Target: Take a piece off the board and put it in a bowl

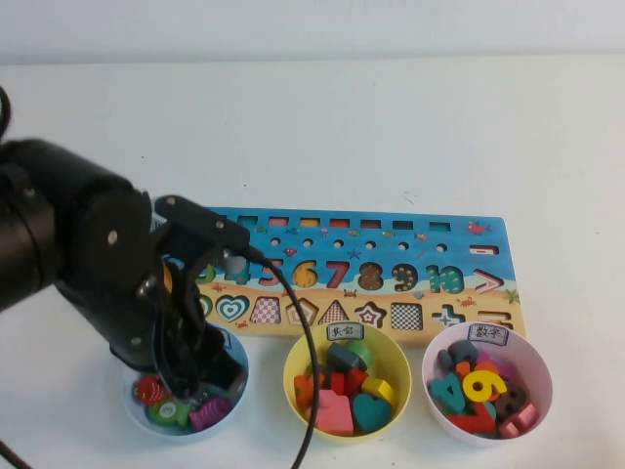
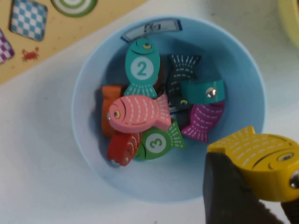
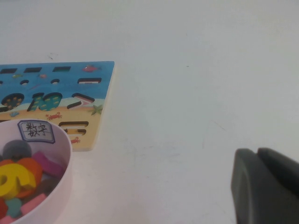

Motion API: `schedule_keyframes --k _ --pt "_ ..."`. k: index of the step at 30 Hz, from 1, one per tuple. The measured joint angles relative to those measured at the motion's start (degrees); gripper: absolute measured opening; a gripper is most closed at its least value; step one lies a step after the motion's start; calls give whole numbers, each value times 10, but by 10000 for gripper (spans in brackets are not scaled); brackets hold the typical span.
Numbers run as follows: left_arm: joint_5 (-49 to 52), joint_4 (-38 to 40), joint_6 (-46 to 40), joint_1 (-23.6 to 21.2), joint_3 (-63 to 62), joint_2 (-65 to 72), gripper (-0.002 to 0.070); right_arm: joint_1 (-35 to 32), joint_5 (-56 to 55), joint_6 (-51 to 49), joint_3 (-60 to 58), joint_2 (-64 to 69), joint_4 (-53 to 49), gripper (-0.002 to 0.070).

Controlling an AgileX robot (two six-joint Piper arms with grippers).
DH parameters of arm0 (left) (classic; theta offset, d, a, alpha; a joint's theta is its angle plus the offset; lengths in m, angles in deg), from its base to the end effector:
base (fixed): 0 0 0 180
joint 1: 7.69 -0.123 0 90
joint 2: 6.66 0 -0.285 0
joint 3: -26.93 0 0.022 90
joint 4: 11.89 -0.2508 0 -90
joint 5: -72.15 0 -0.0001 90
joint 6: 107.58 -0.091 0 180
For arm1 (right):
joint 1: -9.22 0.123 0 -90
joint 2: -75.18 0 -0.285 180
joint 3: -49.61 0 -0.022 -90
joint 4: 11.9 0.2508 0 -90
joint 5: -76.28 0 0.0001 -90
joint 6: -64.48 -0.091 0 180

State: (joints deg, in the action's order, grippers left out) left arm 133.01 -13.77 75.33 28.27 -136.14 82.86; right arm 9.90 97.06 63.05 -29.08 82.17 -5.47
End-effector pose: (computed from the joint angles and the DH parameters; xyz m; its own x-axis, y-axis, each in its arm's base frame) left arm 0.2154 -0.1531 0.2693 -0.8094 0.5442 -0.2207 0.5540 0.8322 0.0203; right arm 0.0527 0.0043 0.1728 -0.2854 0.1261 -0.9501 -0.0131 0.9907 0.1354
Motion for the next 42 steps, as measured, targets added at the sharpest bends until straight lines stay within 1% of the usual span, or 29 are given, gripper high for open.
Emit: schedule_keyframes --k 4,10,15,16,18,20,22,26,29,39,41,42 --pt "-47 -2 1 0 36 2 208 0 0 0 0 0 0 -18" --pt "-101 -2 3 0 47 16 208 0 0 0 0 0 0 -18" --pt "-115 -2 3 0 47 30 209 0 0 0 0 0 0 -18" --pt "-115 -2 3 0 47 35 218 0 0 0 0 0 0 -18" --pt "-115 -5 3 0 47 45 260 0 0 0 0 0 0 -18" --pt "-116 -14 4 0 47 53 330 0 0 0 0 0 0 -18" --pt "-117 -30 11 0 47 56 379 0 0 0 0 0 0 -18" --pt "-117 -70 36 0 47 53 410 0 0 0 0 0 0 -18" --pt "-117 -88 45 0 47 39 413 0 0 0 0 0 0 -18" --pt "-111 -107 52 0 47 -51 412 0 0 0 0 0 0 -18" --pt "-106 -107 52 0 47 -65 398 0 0 0 0 0 0 -18" --pt "-102 -108 55 0 47 -77 372 0 0 0 0 0 0 -18"
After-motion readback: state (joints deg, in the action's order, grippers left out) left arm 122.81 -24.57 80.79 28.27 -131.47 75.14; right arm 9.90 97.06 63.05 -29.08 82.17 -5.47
